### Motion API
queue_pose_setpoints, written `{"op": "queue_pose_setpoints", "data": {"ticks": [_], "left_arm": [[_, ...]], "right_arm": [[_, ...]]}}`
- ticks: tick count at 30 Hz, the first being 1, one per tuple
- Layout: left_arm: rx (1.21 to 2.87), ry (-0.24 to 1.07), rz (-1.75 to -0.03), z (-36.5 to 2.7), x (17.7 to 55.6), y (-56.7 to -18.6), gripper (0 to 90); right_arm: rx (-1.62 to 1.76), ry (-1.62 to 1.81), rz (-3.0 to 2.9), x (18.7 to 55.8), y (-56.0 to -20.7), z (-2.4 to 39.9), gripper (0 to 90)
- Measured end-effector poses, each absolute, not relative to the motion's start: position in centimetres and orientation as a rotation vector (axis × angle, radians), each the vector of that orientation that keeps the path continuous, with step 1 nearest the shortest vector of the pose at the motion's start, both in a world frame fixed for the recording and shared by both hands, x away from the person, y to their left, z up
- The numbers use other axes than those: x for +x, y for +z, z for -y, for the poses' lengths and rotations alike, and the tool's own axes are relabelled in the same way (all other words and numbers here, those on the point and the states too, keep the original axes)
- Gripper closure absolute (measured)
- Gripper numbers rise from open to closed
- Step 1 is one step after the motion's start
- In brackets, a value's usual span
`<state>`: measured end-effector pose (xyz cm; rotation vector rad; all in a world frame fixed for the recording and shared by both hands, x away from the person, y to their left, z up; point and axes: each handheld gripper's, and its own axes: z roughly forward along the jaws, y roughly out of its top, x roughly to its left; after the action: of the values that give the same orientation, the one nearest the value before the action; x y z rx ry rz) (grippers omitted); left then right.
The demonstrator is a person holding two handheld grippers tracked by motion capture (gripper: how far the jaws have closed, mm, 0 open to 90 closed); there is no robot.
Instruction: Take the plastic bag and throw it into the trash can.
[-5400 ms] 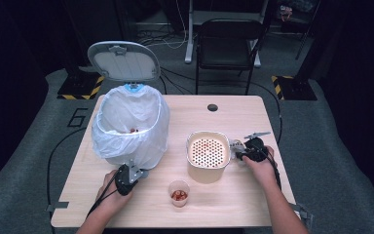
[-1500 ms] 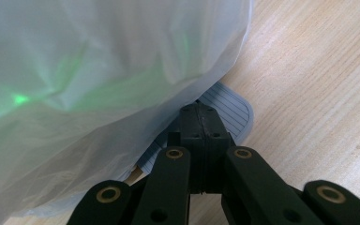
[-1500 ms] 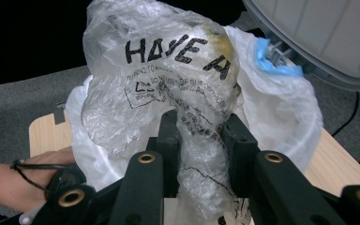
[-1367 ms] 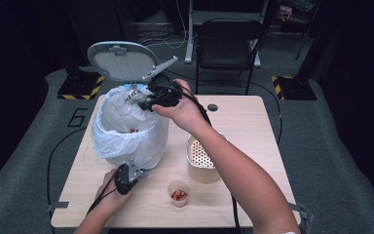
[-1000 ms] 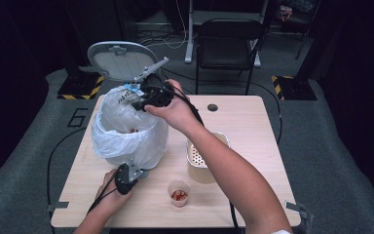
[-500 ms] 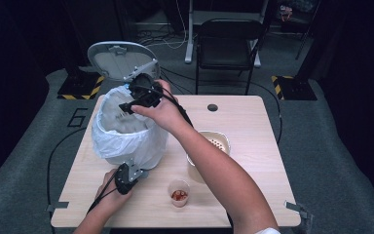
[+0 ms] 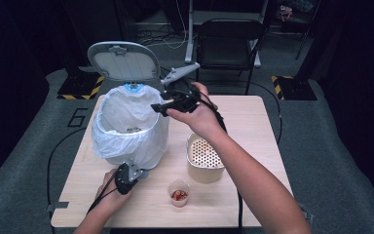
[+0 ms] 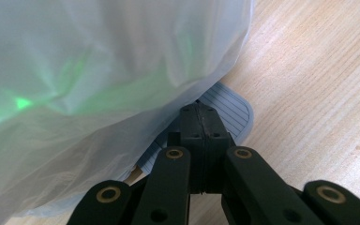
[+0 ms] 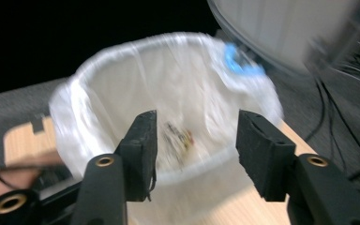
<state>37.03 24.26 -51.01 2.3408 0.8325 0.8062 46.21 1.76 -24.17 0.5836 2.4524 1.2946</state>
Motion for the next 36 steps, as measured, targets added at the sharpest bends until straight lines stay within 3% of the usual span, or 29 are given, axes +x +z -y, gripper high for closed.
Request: {"op": "queue_pose_setpoints", "data": {"ticks": [3, 7, 16, 23, 36], "left_arm": [[2.326, 0.833, -0.839, -24.2, 37.0, -51.1, 90.0], [2.326, 0.783, -0.863, -24.2, 36.9, -51.2, 90.0], [2.332, 0.797, -0.847, -24.2, 36.9, -51.1, 90.0], [2.304, 0.771, -0.899, -23.9, 36.7, -51.3, 90.0], [2.303, 0.787, -0.896, -23.9, 36.7, -51.3, 90.0]], "right_arm": [[0.613, 1.259, -2.459, 45.7, -25.3, 0.3, 49.5], [0.613, 1.271, -2.481, 44.1, -28.0, 2.4, 42.4], [0.578, 1.311, -2.534, 40.2, -33.3, 4.0, 30.2], [0.605, 1.36, -2.566, 36.6, -37.6, 5.0, 15.7], [0.578, 1.296, -2.641, 34.2, -42.8, 3.9, 14.4]]}}
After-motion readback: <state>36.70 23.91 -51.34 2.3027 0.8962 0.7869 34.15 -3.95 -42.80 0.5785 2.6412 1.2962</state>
